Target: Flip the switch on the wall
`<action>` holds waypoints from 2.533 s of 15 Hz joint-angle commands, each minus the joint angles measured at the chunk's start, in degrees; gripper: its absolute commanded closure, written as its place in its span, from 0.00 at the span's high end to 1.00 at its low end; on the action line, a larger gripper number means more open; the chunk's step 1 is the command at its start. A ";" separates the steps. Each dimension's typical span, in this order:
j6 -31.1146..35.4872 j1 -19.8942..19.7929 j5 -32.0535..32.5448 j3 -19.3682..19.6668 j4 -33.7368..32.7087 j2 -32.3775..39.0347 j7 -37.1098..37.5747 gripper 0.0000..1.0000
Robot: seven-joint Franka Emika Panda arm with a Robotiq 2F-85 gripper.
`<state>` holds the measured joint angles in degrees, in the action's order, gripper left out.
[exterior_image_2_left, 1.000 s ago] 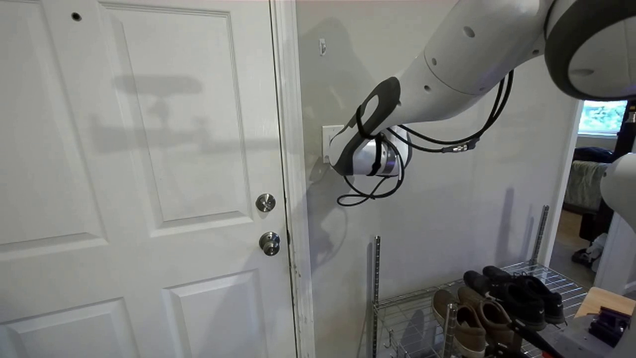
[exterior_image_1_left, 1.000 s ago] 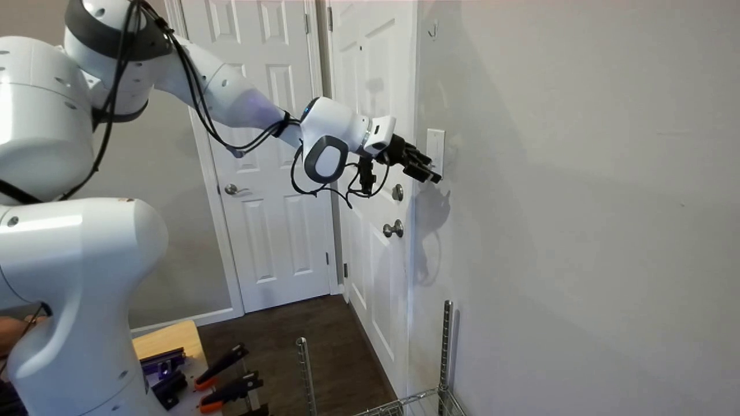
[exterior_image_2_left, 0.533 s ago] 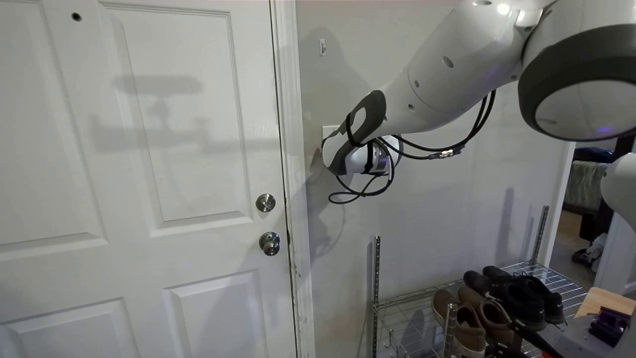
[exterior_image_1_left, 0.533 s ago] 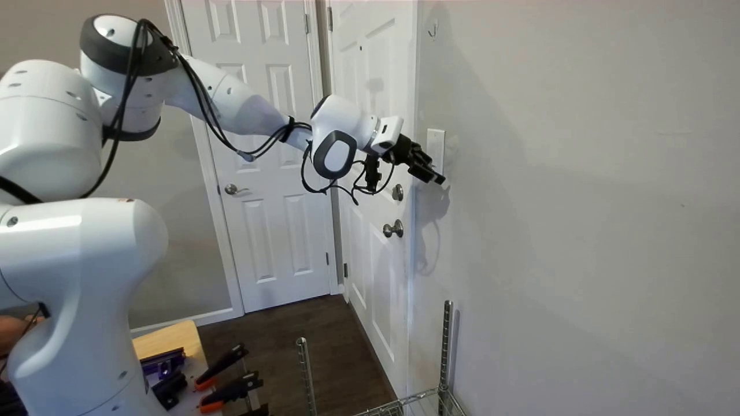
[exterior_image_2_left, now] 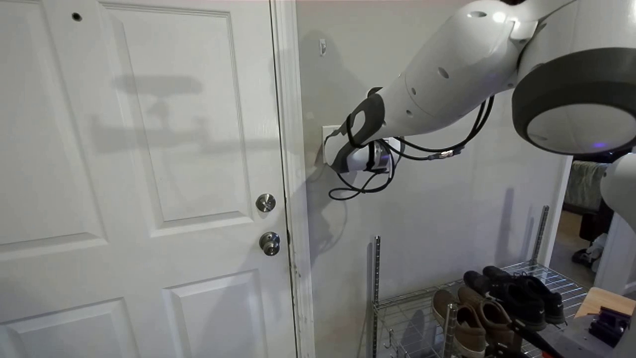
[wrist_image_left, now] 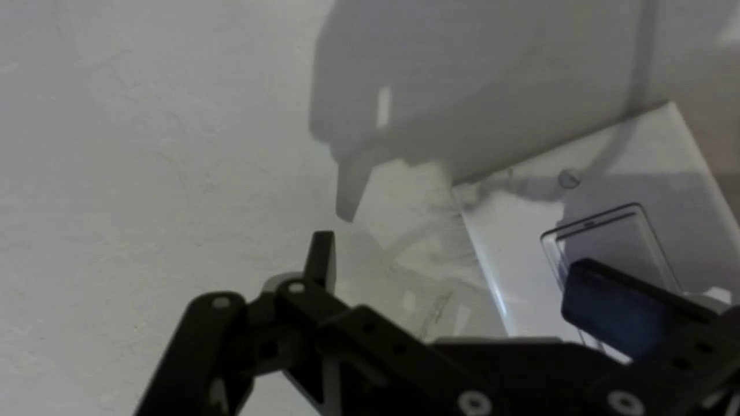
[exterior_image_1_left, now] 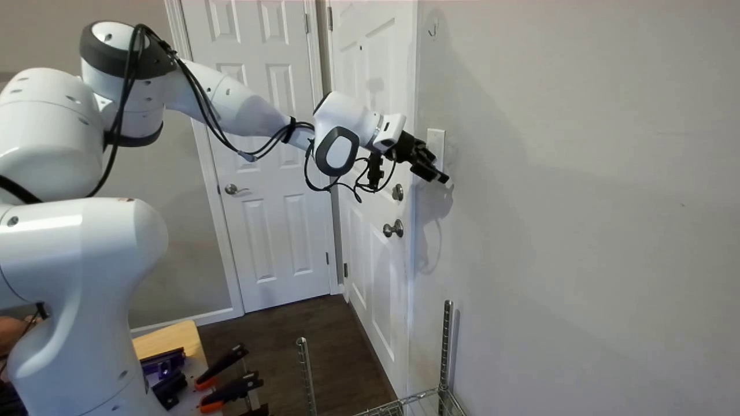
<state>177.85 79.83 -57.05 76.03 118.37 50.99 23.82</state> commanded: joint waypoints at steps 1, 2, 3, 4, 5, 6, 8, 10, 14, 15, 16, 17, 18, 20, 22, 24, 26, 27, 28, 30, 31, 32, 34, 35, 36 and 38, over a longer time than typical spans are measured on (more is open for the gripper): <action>-4.18 5.05 0.43 4.81 5.06 -0.50 0.80 1.00; -5.31 6.86 0.64 6.10 6.73 -0.89 0.44 1.00; -6.30 8.48 0.73 7.37 8.09 -0.76 0.43 1.00; -6.80 10.50 0.65 8.77 9.66 -0.69 0.35 1.00; -7.23 12.29 0.58 9.90 11.00 -0.46 0.24 1.00; -6.95 13.80 0.41 10.74 12.09 -0.17 0.12 1.00; -6.25 15.92 0.14 11.75 13.61 0.50 0.28 1.00; -5.54 16.86 -0.09 11.82 14.23 0.94 0.52 1.00; -6.38 14.71 0.26 9.87 12.46 2.60 1.81 1.00; -6.37 14.03 0.21 9.40 11.90 2.92 2.03 1.00; -6.26 13.40 0.06 8.87 11.28 2.88 2.06 1.00; -5.37 12.93 -0.44 8.26 10.60 2.28 1.78 1.00; -4.97 12.88 -0.71 7.98 10.21 1.97 1.69 1.00; -4.93 13.22 -0.68 7.81 9.80 1.87 1.57 1.00; -4.85 13.51 -0.73 7.79 9.73 1.88 1.48 1.00; -4.65 13.55 -0.82 7.87 9.68 1.91 1.51 1.00; -4.14 13.20 -0.86 7.63 9.21 1.92 1.40 1.00; -4.16 12.80 -0.79 7.41 8.72 2.01 1.49 1.00; -3.84 12.45 -0.81 7.09 8.21 1.86 1.30 1.00; -3.19 11.19 -0.89 6.18 6.61 1.85 1.31 1.00; -3.05 10.34 -0.88 5.75 5.72 2.37 1.77 1.00; -3.08 9.34 -0.89 5.28 4.83 2.58 2.05 1.00; -3.58 7.16 -0.88 4.60 3.15 3.14 2.76 1.00; -4.01 6.17 -0.84 4.51 2.55 3.50 3.37 1.00; -4.15 5.29 -0.88 4.46 2.16 3.50 3.94 1.00; -3.98 3.71 -0.84 4.22 1.43 3.72 4.69 1.00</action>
<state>173.65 85.87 -57.02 80.56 121.23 53.04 26.19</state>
